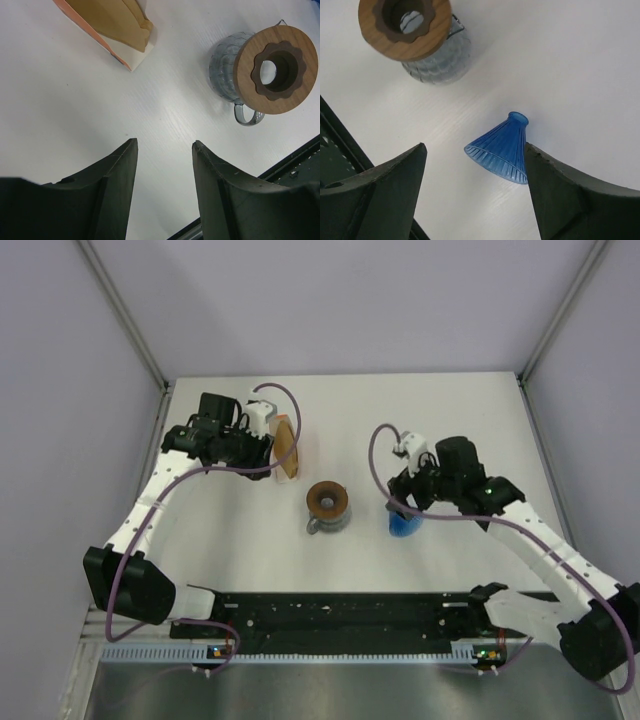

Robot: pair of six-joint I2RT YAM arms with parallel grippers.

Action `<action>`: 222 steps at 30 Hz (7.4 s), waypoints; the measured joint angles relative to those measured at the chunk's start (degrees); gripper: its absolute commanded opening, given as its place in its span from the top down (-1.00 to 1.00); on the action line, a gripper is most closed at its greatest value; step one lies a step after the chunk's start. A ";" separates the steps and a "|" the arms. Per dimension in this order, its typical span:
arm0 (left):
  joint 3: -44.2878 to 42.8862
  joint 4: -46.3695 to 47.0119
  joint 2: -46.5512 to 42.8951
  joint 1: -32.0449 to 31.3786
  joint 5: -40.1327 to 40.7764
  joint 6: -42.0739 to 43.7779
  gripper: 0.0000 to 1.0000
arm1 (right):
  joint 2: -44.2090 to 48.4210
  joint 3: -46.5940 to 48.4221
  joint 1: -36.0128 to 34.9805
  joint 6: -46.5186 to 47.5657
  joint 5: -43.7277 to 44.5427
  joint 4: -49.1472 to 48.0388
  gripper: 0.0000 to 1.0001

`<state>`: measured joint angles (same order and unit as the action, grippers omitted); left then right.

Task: Place the coffee filter in the dripper

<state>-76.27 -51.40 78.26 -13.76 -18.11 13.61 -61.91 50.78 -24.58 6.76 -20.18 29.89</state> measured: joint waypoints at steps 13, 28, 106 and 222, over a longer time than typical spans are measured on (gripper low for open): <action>-0.02 -0.02 0.00 0.00 -0.48 0.04 -0.06 | 0.98 -6.40 -5.64 36.63 23.58 3.15 -0.76; -0.02 -0.02 -0.72 0.00 -1.03 0.09 -0.06 | -9.16 -10.08 -5.14 48.83 16.63 -12.46 -0.24; 5.79 11.34 7.08 -8.50 -11.32 -40.28 1.00 | -42.73 38.88 -17.33 -29.24 5.14 14.49 0.21; -21.18 9.01 24.41 2.84 18.71 -18.36 0.18 | -70.01 70.10 -14.29 -20.50 9.84 -2.36 0.21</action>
<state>-97.45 -42.39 102.67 -10.92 0.60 -4.75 -131.92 120.88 -38.87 -13.74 -10.35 27.53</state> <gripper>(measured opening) 0.410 0.418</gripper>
